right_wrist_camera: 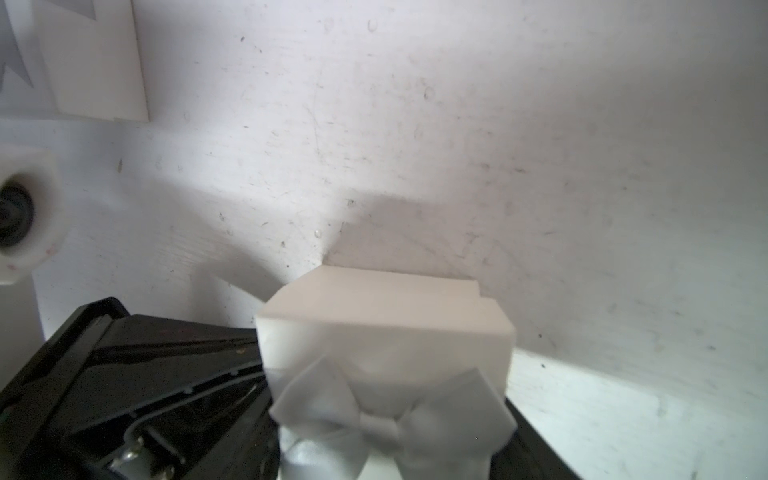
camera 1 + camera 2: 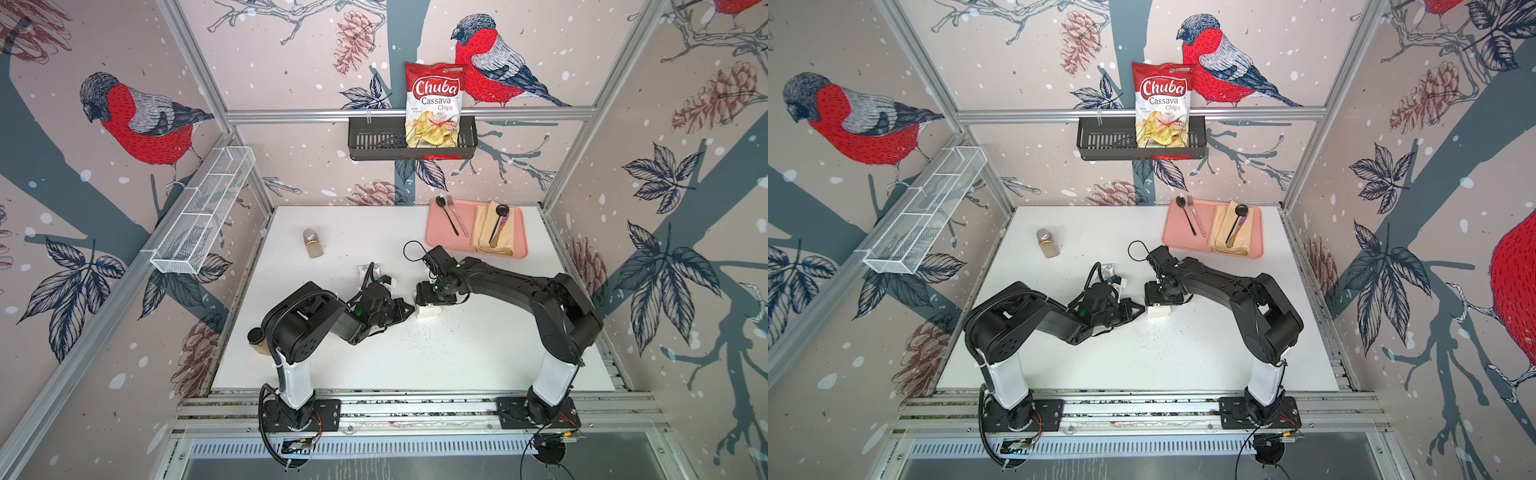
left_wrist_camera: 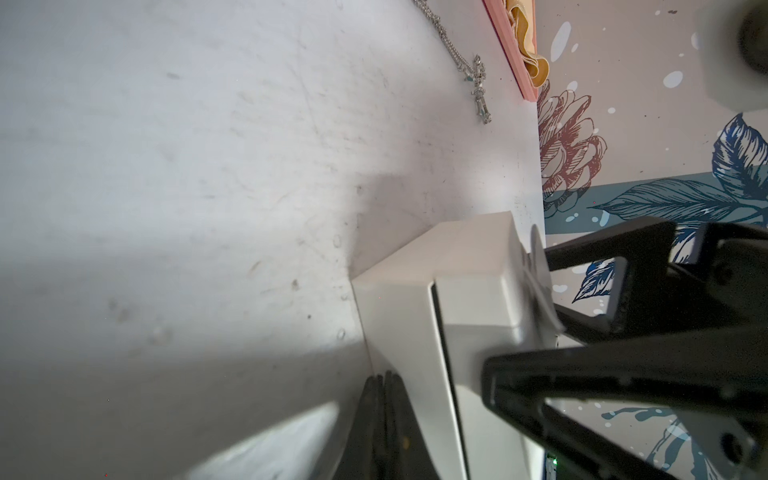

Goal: Take the necklace out of the lift-off lid jewelry box
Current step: Close the lid on the jewelry box.

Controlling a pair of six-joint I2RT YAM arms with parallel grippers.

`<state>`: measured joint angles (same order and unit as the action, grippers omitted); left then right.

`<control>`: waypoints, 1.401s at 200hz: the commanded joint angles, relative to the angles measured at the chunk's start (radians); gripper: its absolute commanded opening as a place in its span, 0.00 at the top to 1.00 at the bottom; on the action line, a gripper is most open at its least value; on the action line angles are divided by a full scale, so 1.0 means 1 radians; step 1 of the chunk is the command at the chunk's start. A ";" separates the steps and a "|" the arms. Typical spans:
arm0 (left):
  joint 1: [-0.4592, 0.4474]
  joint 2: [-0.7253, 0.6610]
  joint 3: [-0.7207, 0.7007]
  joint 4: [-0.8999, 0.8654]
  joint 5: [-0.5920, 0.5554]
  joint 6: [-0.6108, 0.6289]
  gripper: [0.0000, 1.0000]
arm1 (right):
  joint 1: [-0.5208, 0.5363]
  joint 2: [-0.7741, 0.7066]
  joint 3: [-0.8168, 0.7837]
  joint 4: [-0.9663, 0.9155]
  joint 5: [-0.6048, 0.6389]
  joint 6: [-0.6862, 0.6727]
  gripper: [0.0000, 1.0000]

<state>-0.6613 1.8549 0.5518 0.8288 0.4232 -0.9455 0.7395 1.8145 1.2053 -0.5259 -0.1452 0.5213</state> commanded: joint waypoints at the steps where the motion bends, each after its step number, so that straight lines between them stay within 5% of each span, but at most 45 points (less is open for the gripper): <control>1: -0.004 0.003 0.010 0.075 0.021 -0.007 0.91 | 0.006 -0.004 0.015 0.030 -0.075 -0.006 0.31; 225: -0.004 -0.031 0.024 0.043 0.011 0.016 0.92 | 0.003 -0.014 -0.029 0.075 -0.121 -0.063 0.30; 280: 0.015 -0.056 -0.015 0.031 0.018 0.030 0.85 | -0.018 -0.024 -0.036 0.064 -0.093 -0.057 0.30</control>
<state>-0.6559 1.8091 0.5484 0.7822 0.4187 -0.9337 0.7212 1.8034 1.1667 -0.4870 -0.1902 0.4694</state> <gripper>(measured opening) 0.149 0.699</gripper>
